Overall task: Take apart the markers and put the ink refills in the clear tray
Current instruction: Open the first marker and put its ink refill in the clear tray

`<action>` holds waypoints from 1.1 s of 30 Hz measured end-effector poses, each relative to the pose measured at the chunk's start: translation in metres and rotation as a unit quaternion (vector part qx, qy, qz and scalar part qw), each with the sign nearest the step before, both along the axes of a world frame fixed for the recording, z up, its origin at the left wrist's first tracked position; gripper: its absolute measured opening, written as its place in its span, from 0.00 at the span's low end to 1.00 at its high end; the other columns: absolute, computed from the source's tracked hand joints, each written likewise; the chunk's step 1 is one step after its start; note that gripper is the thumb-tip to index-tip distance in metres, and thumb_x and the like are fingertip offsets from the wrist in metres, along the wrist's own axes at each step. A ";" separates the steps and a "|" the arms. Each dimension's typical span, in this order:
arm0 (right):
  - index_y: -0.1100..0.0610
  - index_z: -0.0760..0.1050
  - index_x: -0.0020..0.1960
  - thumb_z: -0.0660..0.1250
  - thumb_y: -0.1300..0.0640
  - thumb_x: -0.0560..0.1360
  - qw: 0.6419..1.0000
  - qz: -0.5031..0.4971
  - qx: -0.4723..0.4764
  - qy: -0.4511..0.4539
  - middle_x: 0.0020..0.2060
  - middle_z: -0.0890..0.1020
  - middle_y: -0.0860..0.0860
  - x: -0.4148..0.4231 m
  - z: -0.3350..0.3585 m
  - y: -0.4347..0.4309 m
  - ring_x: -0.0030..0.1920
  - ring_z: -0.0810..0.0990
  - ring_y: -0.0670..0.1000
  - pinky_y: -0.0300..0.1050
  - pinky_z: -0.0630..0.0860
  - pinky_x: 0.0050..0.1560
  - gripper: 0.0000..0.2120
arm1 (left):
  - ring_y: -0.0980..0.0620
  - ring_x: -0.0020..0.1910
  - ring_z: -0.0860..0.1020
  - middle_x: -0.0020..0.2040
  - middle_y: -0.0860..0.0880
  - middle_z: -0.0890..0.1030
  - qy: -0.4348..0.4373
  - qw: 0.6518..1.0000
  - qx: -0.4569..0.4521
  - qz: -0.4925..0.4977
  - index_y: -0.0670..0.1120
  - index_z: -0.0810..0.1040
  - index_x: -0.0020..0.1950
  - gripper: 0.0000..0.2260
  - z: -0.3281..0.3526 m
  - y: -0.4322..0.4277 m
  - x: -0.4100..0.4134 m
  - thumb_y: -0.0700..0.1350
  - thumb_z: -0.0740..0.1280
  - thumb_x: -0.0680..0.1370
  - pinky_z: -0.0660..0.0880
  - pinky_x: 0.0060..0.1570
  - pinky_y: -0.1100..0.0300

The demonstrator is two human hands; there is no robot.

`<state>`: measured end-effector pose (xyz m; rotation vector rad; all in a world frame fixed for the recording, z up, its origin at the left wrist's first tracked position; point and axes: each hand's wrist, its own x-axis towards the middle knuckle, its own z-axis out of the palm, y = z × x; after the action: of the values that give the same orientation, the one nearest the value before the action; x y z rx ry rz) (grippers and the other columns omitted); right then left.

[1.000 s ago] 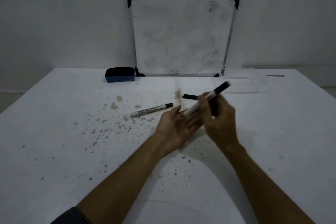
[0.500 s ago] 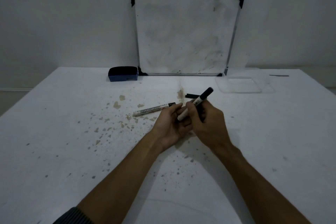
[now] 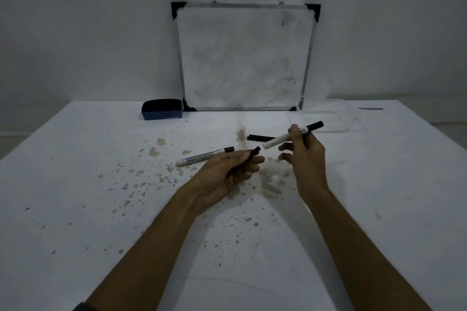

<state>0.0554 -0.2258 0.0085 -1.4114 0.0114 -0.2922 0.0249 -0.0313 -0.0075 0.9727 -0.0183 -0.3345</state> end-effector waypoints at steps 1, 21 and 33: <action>0.56 0.79 0.48 0.62 0.47 0.84 0.999 0.005 0.028 0.014 0.40 0.83 0.52 0.002 0.001 -0.003 0.43 0.86 0.51 0.46 0.82 0.43 0.15 | 0.51 0.43 0.88 0.57 0.38 0.87 -0.017 0.999 0.028 0.008 0.37 0.85 0.61 0.12 0.000 0.003 0.001 0.40 0.70 0.81 0.83 0.38 0.64; 0.55 0.72 0.75 0.61 0.47 0.84 0.790 0.068 -0.605 -0.070 0.53 0.77 0.58 0.000 -0.034 -0.013 0.53 0.77 0.57 0.52 0.75 0.54 0.22 | 0.54 0.48 0.77 0.50 0.51 0.86 -0.368 0.677 0.597 0.223 0.48 0.85 0.59 0.08 -0.021 -0.009 -0.002 0.48 0.67 0.84 0.76 0.51 0.54; 0.55 0.84 0.60 0.67 0.51 0.80 0.831 -0.015 -0.551 0.078 0.57 0.82 0.59 0.052 -0.006 -0.132 0.53 0.82 0.57 0.48 0.77 0.54 0.13 | 0.55 0.54 0.83 0.54 0.51 0.88 -0.361 0.741 0.553 0.120 0.46 0.85 0.62 0.09 0.040 -0.092 0.055 0.43 0.69 0.83 0.76 0.53 0.71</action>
<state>0.1071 -0.3580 0.0026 -2.5962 -0.0029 -0.2008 0.0803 -0.1229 0.0330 2.2354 -0.4457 0.3768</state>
